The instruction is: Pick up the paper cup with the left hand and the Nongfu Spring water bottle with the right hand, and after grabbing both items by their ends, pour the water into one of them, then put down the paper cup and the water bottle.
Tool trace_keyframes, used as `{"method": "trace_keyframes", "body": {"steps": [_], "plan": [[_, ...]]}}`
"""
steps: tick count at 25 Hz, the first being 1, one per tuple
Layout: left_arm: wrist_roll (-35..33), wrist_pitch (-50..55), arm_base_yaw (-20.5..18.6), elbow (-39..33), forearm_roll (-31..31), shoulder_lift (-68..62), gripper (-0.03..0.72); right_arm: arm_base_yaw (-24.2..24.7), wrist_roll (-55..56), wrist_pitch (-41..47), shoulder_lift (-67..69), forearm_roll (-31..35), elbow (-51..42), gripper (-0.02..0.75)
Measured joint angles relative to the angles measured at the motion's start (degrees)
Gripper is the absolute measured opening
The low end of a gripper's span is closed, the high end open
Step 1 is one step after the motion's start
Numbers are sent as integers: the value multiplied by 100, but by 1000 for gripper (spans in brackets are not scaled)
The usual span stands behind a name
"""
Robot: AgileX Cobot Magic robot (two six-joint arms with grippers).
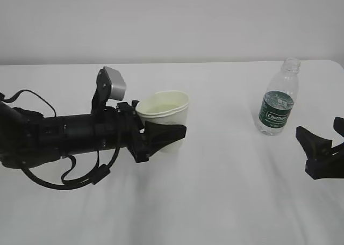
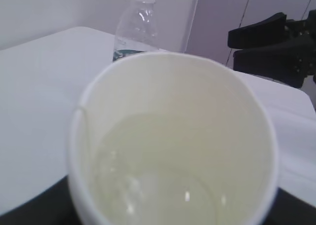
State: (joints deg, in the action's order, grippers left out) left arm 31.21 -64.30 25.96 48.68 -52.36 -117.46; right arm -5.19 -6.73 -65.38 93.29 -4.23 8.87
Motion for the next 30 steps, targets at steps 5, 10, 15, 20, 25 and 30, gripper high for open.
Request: {"method": "trace_keyframes", "body": {"steps": [5, 10, 15, 20, 25, 30], "plan": [[-137, 0, -433, -210, 0, 10, 447, 0, 0, 0, 0, 0, 0, 587], [-266, 0, -834, -245, -12, 32, 447, 0, 0, 0, 0, 0, 0, 587], [-443, -8, -1069, -245, -12, 104, 447, 0, 0, 0, 0, 0, 0, 587], [-471, -8, -1309, -245, 11, 104, 447, 0, 0, 0, 0, 0, 0, 587], [-485, -8, -1585, -245, 27, 104, 446, 0, 0, 0, 0, 0, 0, 587], [-485, -14, -1646, -316, 54, 112, 430, 0, 0, 0, 0, 0, 0, 587]]}}
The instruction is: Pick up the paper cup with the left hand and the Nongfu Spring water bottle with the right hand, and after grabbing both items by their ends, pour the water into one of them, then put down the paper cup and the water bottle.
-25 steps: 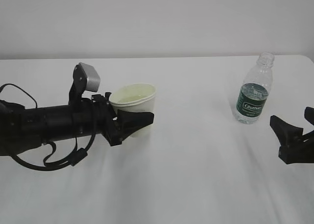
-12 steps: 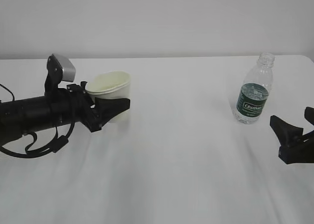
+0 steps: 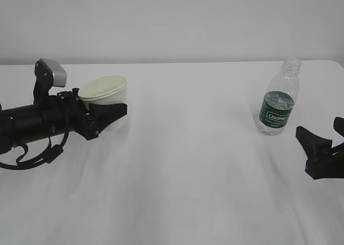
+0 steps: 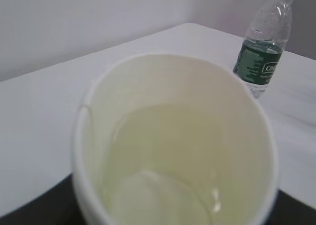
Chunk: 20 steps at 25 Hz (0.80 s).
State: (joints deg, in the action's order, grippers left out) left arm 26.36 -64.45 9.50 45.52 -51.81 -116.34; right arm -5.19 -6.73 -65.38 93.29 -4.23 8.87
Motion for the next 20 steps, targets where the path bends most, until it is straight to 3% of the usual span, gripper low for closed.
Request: {"method": "trace_keyframes", "body": {"steps": [8, 20], "plan": [[-456, -22, 0, -601, 437, 0, 429, 0, 0, 0, 0, 0, 0, 587], [-694, -22, 0, -617, 1427, 0, 428, 0, -7, 0, 0, 0, 0, 587]]}}
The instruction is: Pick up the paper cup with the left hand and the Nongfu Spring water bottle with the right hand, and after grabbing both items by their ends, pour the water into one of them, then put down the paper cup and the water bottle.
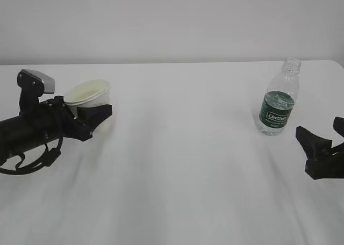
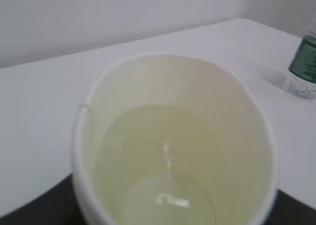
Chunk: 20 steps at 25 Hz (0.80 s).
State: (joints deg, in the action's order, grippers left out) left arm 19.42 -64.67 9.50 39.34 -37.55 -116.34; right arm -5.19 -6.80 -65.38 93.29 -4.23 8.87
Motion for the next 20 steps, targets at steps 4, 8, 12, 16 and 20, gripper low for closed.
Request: {"method": "trace_keyframes", "body": {"steps": [4, 8, 12, 16, 20], "plan": [[-222, 0, 0, 0, 484, 0, 428, 0, 0, 0, 0, 0, 0, 587], [-440, 0, 0, 0, 966, 0, 428, 0, 0, 0, 0, 0, 0, 587], [-659, 0, 0, 0, 1440, 0, 428, 0, 0, 0, 0, 0, 0, 587], [-908, -5, 0, -60, 2006, 0, 428, 0, 0, 0, 0, 0, 0, 587], [-1087, -5, 0, -303, 2485, 0, 428, 0, 0, 0, 0, 0, 0, 587]]}}
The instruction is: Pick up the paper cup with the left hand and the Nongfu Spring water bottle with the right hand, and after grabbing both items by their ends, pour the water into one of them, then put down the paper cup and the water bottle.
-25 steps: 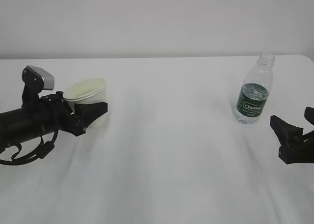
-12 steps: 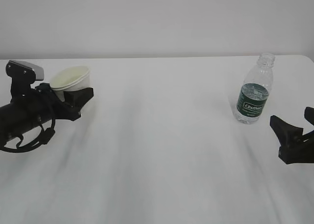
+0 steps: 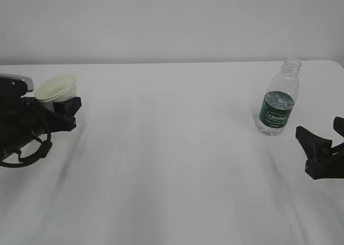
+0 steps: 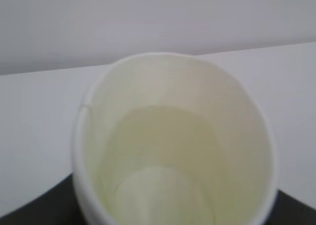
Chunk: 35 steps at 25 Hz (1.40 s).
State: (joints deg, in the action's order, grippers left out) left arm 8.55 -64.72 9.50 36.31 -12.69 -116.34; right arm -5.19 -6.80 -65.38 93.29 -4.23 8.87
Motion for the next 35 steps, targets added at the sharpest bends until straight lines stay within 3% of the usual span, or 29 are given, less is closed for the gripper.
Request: {"method": "trace_keyframes", "body": {"steps": [9, 18, 35], "plan": [[-150, 0, 0, -362, 626, 0, 428, 0, 0, 0, 0, 0, 0, 587], [-178, 0, 0, -476, 799, 0, 428, 0, 0, 0, 0, 0, 0, 587], [-184, 0, 0, 432, 835, -850, 428, 0, -126, 0, 0, 0, 0, 587]]}}
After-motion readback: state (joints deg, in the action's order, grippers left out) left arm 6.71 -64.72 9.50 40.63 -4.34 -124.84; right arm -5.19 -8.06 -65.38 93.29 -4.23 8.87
